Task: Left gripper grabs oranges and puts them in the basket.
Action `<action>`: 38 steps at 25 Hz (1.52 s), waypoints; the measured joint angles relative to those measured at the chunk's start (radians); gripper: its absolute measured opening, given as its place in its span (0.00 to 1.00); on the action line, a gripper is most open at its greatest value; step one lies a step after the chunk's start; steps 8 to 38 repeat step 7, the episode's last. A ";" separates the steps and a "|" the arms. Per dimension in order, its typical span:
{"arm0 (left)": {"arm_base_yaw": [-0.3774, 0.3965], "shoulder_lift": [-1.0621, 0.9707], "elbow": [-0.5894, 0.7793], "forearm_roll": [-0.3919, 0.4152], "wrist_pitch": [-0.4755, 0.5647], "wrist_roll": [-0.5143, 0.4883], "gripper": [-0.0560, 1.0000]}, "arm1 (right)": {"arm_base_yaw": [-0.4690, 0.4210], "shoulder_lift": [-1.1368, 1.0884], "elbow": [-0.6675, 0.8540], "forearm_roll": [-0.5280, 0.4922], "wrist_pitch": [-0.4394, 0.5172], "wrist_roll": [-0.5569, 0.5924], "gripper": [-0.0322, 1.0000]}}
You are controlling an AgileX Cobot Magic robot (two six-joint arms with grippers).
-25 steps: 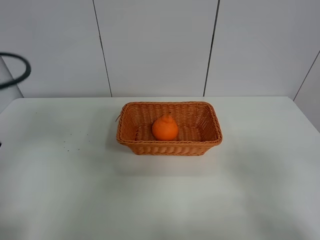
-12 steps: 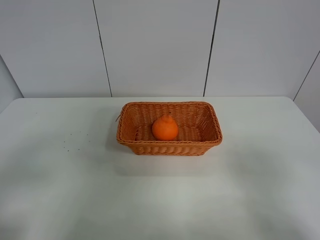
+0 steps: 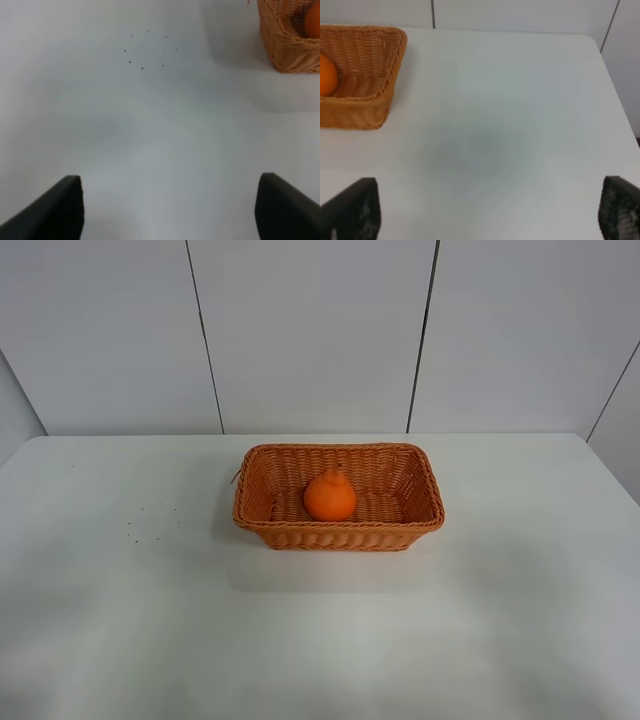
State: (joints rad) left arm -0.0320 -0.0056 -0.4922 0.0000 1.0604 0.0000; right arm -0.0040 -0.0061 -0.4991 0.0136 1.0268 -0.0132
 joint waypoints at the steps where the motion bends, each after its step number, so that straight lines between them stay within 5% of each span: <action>1: 0.000 0.000 0.000 0.000 0.000 0.000 0.82 | 0.000 0.000 0.000 0.000 0.000 0.000 0.70; 38: 0.000 0.000 0.000 0.000 0.000 0.000 0.82 | 0.000 0.000 0.000 0.000 0.000 0.000 0.70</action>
